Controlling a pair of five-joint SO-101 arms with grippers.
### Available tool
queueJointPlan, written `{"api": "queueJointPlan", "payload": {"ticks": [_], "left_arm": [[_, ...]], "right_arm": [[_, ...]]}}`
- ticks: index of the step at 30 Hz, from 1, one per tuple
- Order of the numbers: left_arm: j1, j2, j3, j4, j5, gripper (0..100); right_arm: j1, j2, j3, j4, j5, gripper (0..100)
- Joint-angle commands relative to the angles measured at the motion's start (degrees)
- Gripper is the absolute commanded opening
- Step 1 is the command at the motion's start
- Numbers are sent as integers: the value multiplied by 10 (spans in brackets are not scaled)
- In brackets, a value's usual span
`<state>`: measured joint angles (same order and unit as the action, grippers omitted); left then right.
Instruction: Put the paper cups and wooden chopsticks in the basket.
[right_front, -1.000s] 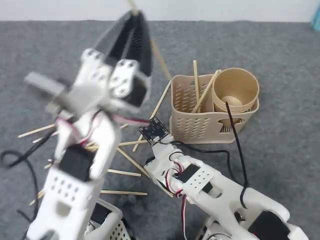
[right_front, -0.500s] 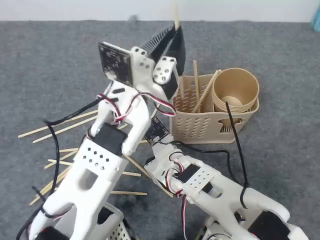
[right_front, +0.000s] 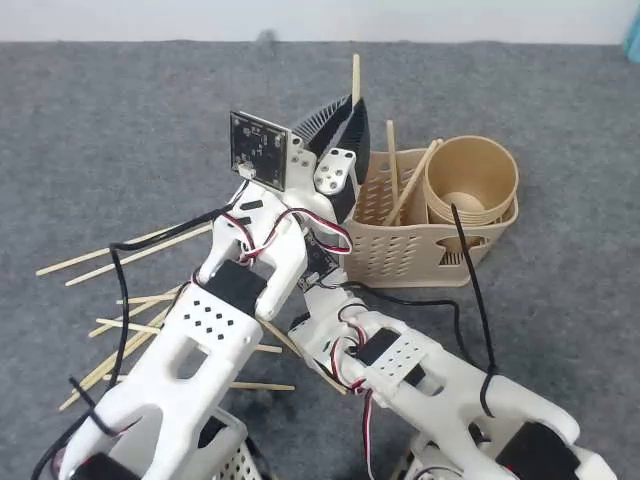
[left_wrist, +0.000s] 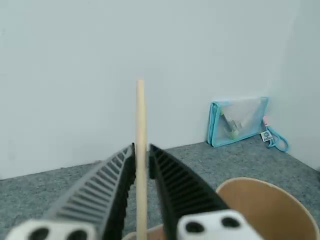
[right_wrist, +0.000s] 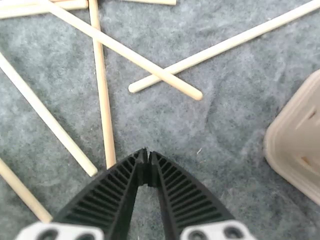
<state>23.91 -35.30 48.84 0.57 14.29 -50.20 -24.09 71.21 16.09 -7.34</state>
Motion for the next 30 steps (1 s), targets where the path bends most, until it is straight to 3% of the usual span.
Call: {"api": "queueJointPlan", "payload": {"ticks": [1,9,12,22,24,30], "left_arm": [[-9,-41,1,20,-5,120],[-15,-195,-4,135,-3,130],[-51,-251,-13,193,-3,130],[-323,-204,-124,375,-7,130],[-358,-160,-160,439,-33,130],[-420,4,-253,568,-226,130]], "right_arm": [[7,-2,-35,2,7,8],[7,-2,-36,2,7,8],[7,-2,-36,2,7,8],[7,-2,-36,2,4,8],[7,-2,-36,2,4,8],[7,-2,-36,2,4,8]]}}
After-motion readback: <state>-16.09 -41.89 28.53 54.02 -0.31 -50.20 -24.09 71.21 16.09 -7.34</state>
